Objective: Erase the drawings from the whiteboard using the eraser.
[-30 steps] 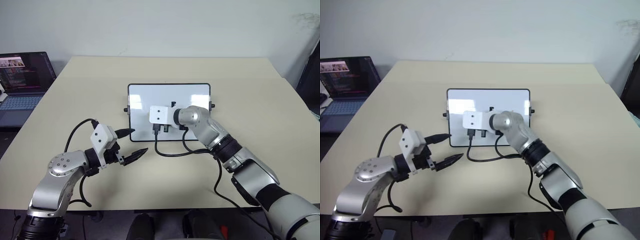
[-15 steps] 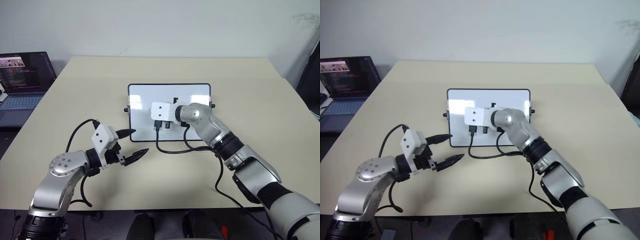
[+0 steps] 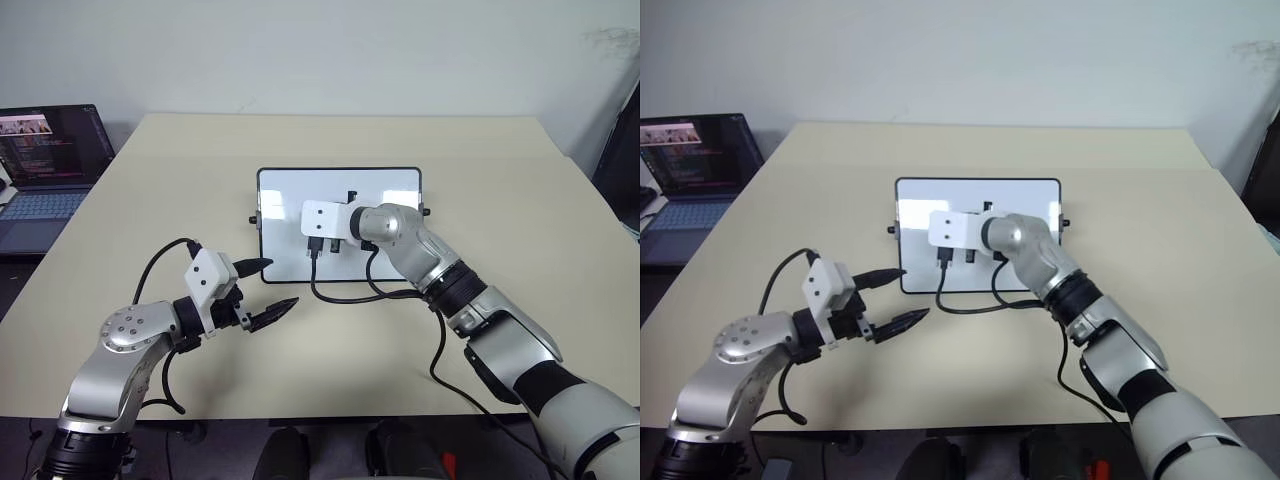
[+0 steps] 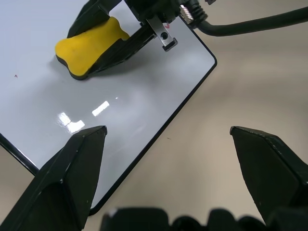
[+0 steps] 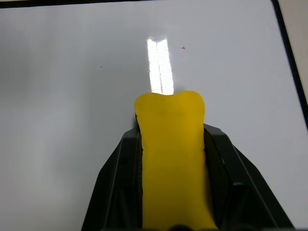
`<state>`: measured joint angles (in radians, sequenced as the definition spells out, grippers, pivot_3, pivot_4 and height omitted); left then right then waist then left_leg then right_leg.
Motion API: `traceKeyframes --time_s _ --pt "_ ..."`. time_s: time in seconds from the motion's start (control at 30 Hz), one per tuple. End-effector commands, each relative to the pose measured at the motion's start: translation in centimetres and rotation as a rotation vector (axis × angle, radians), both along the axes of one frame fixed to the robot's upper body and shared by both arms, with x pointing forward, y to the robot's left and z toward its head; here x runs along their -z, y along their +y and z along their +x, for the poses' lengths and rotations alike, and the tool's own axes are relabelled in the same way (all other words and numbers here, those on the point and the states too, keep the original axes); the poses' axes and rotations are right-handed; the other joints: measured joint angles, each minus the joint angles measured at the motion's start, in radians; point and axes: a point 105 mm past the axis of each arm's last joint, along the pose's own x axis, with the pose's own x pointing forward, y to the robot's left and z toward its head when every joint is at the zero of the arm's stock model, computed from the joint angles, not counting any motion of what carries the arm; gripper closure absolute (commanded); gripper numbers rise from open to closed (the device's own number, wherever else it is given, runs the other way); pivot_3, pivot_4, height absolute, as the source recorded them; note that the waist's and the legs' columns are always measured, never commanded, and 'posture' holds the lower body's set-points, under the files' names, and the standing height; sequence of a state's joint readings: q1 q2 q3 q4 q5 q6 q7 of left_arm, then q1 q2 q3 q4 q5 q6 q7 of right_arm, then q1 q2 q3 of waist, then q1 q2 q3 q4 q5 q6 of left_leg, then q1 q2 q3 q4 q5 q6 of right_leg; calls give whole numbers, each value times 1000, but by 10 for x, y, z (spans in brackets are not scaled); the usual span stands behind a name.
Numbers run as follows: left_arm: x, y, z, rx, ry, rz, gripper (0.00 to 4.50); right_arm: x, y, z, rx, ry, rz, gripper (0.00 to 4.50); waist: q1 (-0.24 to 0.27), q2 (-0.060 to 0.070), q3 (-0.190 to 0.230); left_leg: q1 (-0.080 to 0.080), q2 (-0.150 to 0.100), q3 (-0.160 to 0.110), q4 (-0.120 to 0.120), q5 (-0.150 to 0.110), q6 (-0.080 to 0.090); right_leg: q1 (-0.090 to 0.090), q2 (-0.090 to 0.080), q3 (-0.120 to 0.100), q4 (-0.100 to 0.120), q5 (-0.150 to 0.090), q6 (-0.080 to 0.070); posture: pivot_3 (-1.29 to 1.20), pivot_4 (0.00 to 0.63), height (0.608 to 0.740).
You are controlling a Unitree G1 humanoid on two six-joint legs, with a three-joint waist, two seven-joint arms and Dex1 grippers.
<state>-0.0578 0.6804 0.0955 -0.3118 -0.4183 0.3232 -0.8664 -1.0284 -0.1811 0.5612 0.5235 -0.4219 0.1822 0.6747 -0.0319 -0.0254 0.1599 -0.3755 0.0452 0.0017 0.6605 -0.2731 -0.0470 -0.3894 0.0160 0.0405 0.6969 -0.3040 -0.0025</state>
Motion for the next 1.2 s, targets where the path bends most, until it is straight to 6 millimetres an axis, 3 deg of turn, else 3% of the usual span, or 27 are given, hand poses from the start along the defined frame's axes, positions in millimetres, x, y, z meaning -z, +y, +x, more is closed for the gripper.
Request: traceKeyframes --time_s 0.03,0.17,0.33,0.47,0.57,0.7,0.8,0.93,1.2 --pt "-11 -4 0 22 -49 -4 0 30 -20 -1 46 100 -90 3200 0 0 0 0 0 0 0 0 0 0 0 0 0 0 0 0 150 740" --pt "-11 -4 0 21 -50 -3 0 30 -19 -4 30 99 -93 3200 -1 0 0 0 0 0 0 0 0 0 0 0 0 0 0 0 150 740" --pt "-11 -3 0 21 -52 -3 0 5 -9 -1 35 64 45 3200 -3 0 1 0 0 0 0 0 0 0 0 0 0 0 0 0 150 740" --pt "-13 -1 2 12 -60 -3 0 -22 -5 -11 22 108 250 3200 0 1 2 -3 0 -1 0 0 0 -2 0 -1 -1 0 0 0 150 740" --pt "-16 2 4 -16 -81 -15 0 -45 -18 -25 37 140 438 3200 1 0 3 -10 0 -1 0 0 0 -8 0 -1 -1 0 0 0 150 740" --pt "-21 2 8 -41 -110 -44 0 -57 -45 -47 80 159 580 3200 3 0 3 -25 0 -2 0 -1 -1 -22 0 -2 -2 0 0 0 150 740" --pt "-26 1 11 -50 -128 -72 0 -53 -64 -64 134 184 639 3200 3 0 3 -26 1 -1 -2 -2 0 -21 -1 -1 -6 0 1 0 150 740" --pt "-29 -3 13 -28 -131 -83 0 -33 -94 -85 258 241 682 3200 2 0 3 -25 0 -1 -3 -2 0 -20 -1 -1 -7 0 1 0 150 740" --pt "-31 -5 21 -2 -128 -80 0 1 -105 -102 360 298 629 3200 -3 0 3 -23 0 0 -1 -2 0 -20 1 0 -5 0 1 0 150 740"
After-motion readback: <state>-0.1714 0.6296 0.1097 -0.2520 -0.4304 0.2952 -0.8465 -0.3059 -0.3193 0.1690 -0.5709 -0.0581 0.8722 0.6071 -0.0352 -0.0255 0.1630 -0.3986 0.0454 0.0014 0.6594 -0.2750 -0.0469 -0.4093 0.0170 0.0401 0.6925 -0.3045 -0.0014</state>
